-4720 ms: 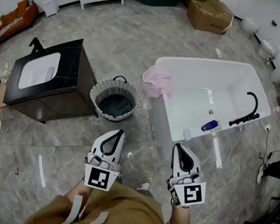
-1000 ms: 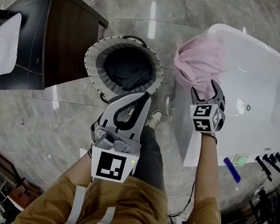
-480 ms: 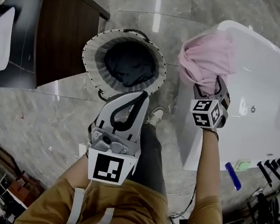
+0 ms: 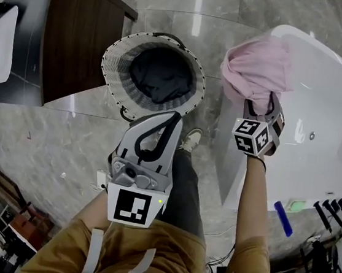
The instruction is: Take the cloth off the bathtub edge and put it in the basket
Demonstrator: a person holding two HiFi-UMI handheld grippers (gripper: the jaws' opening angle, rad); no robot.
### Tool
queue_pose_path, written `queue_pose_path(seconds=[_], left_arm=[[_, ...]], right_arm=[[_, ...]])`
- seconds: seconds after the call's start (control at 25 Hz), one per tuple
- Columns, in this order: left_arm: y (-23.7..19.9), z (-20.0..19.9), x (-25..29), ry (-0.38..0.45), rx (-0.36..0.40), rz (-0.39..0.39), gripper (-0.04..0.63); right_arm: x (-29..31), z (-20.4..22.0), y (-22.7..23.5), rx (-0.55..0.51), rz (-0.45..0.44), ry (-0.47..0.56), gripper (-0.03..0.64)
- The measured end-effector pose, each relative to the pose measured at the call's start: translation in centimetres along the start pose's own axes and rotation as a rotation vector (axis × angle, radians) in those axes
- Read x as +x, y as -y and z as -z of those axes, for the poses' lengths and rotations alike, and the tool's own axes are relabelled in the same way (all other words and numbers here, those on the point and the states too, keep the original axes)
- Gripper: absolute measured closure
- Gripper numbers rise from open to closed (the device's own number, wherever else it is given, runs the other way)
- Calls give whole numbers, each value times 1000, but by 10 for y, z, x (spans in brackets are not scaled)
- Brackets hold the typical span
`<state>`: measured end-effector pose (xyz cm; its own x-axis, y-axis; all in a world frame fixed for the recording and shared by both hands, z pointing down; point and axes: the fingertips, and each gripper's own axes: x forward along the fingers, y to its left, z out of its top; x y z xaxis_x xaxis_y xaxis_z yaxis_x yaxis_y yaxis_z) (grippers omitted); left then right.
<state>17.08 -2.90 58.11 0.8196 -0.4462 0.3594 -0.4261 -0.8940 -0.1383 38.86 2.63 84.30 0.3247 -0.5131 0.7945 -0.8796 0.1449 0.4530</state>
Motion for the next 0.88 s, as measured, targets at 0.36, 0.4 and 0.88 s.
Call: queue_pose_path(seconds=[0.36, 0.4, 0.88], left_arm=[[1, -4, -5, 3, -4, -2, 591], [1, -5, -5, 5, -4, -2, 591], [6, -14, -18, 30, 3, 15, 591]], right_arm=[[-26, -19, 8, 151, -21, 69, 506], [-28, -19, 7, 152, -28, 71, 511], [-66, -24, 13, 214, -84, 128, 523]])
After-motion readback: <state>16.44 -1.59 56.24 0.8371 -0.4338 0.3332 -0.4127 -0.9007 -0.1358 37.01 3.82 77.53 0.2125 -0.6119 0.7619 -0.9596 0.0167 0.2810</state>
